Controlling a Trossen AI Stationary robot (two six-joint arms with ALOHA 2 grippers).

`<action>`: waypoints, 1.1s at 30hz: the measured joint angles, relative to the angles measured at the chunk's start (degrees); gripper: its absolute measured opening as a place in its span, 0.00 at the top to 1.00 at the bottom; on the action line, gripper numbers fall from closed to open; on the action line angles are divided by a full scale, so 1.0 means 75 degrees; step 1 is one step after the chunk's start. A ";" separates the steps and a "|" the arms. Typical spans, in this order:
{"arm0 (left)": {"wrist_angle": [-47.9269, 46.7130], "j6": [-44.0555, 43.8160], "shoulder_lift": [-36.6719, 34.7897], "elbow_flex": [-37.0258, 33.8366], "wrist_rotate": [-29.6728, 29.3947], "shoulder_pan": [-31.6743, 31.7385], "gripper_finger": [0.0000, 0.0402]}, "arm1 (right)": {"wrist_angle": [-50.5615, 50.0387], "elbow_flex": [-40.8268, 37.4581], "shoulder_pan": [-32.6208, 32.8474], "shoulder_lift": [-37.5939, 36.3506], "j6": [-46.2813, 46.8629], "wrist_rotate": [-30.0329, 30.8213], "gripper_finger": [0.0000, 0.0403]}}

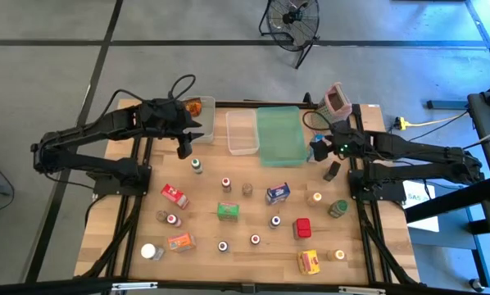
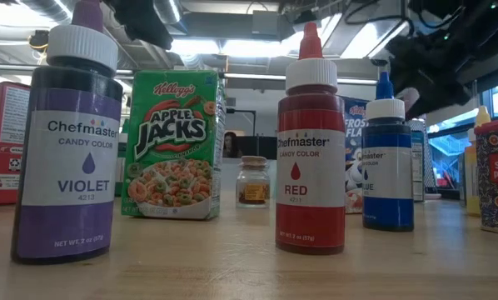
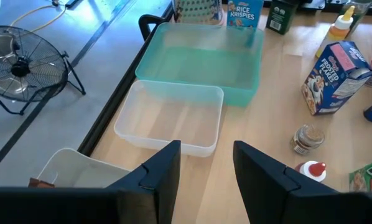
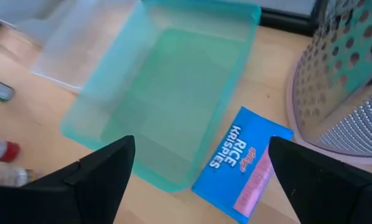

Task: Pick & Place Kitchen Items
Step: Put the light blue cereal box into the green bin

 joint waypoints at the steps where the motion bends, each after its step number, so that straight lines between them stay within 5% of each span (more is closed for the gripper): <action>1: 0.0000 0.0000 0.0000 0.0000 0.0000 0.0000 0.64 | -0.0027 0.0000 -0.0030 0.0085 0.0000 0.0000 0.08; 33: -0.0003 -0.0058 0.0000 0.0000 -0.0017 0.0000 0.64 | -0.0405 -0.0003 -0.0501 0.1772 0.0417 0.0131 0.09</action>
